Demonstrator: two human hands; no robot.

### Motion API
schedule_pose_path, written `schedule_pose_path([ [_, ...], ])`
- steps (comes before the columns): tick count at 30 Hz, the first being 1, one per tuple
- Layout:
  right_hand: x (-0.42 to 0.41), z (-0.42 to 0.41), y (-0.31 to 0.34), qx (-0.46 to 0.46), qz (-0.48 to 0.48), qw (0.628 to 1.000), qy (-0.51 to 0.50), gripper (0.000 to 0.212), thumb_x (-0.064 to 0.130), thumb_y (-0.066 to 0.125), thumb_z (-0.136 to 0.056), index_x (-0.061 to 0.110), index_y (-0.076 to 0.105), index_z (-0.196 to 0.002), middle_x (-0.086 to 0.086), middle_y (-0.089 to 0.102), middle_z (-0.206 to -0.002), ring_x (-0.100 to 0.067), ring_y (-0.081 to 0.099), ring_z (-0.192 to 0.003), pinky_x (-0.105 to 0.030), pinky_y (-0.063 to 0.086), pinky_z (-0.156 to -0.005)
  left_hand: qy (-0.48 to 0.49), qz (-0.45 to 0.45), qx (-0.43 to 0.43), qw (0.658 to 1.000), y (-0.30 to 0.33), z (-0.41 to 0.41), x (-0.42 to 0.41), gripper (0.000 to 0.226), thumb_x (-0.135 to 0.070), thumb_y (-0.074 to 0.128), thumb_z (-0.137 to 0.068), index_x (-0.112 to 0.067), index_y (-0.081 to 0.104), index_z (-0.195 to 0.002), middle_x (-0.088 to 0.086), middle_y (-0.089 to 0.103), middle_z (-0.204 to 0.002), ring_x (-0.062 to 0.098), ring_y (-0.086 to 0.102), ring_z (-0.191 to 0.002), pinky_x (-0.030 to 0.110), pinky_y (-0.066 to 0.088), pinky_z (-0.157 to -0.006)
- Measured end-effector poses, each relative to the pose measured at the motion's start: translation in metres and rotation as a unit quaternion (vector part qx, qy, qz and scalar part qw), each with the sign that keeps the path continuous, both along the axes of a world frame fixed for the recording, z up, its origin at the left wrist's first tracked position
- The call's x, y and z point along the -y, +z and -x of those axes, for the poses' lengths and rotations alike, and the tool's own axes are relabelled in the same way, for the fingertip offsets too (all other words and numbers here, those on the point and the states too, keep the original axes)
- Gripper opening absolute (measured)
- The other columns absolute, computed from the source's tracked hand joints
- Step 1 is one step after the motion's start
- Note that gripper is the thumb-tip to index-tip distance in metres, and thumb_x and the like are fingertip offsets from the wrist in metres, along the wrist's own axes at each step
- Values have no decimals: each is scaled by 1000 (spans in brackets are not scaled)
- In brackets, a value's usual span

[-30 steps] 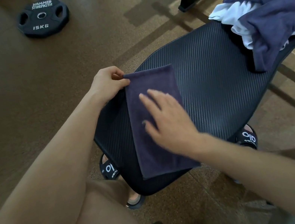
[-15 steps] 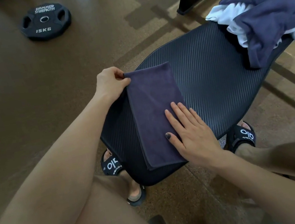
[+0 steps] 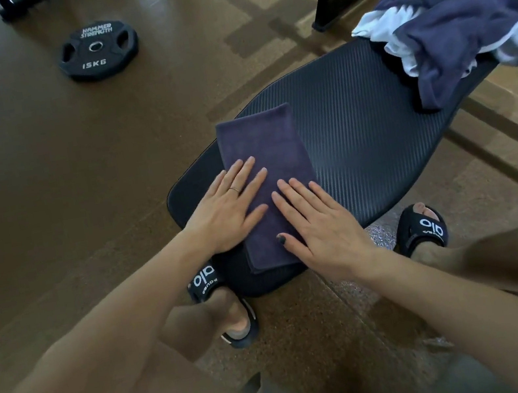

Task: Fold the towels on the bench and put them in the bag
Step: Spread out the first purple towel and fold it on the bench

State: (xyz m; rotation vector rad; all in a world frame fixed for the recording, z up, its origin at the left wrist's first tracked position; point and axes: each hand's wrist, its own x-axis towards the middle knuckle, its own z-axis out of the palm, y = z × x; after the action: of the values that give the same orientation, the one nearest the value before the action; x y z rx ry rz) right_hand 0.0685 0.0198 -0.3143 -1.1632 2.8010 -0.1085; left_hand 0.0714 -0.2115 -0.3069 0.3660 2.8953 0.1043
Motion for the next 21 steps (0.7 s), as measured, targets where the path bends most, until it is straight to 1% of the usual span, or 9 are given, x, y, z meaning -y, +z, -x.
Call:
schedule_pose_path([
  [3,-7,-2,-1,13,3,1000,14,76,61,15,-102,16,11,-163,-6,3,-170,-18,-2,-157,-41,3,-127,13,30,-43,999,-2,-7,1,70,-59,19,-105,-24,5,-164,9,-1,-171,23,-3,-158,43,2,-128],
  [5,-11,-3,2,5,19,1000,17,77,62,17,-102,15,11,-163,-6,3,-170,-19,-3,-157,-40,5,-128,14,56,-95,994,5,-19,-4,66,-56,27,-106,-21,21,-161,14,15,-168,30,11,-156,46,10,-128],
  [7,-14,-5,7,-6,40,998,37,79,62,23,-102,13,11,-162,-7,5,-170,-19,-1,-157,-40,7,-128,-29,51,-133,989,15,-32,-10,57,-53,35,-105,-16,43,-149,15,36,-155,32,31,-145,47,24,-123],
  [9,-24,-8,7,-2,34,996,78,84,65,27,-100,12,10,-162,-8,6,-170,-20,0,-157,-41,9,-128,-92,39,-122,987,23,-45,-16,56,-59,34,-103,-16,52,-136,11,46,-142,30,43,-134,44,34,-117],
  [10,-30,-9,4,7,18,995,94,87,67,29,-98,12,9,-163,-8,5,-170,-20,0,-157,-42,9,-128,-114,45,-101,987,24,-50,-18,62,-65,32,-102,-16,52,-133,10,47,-139,28,46,-131,42,36,-116],
  [12,-39,-6,0,12,-14,993,119,95,69,38,-92,13,7,-163,-8,2,-170,-21,-1,-157,-42,9,-128,-132,78,-71,986,22,-60,-21,78,-77,30,-95,-15,52,-135,11,46,-143,28,45,-134,41,36,-117],
  [14,-44,0,-4,-11,-20,990,137,101,62,54,-86,12,11,-162,-10,7,-170,-24,6,-157,-42,12,-128,-127,107,-65,984,19,-66,-22,83,-80,34,-92,-13,50,-137,14,44,-147,31,42,-139,42,36,-119],
  [17,-51,8,-6,-32,-5,989,146,95,45,70,-86,9,23,-160,-12,21,-167,-25,21,-155,-40,20,-126,-140,134,-63,979,22,-71,-28,73,-74,36,-96,-13,48,-135,19,43,-151,34,41,-143,44,37,-119],
  [21,-61,19,0,-6,3,984,177,89,41,70,-91,11,23,-160,-9,22,-167,-23,22,-154,-38,21,-126,-167,153,-56,972,28,-70,-28,56,-59,37,-103,-14,44,-134,22,38,-156,34,38,-146,43,38,-119],
])
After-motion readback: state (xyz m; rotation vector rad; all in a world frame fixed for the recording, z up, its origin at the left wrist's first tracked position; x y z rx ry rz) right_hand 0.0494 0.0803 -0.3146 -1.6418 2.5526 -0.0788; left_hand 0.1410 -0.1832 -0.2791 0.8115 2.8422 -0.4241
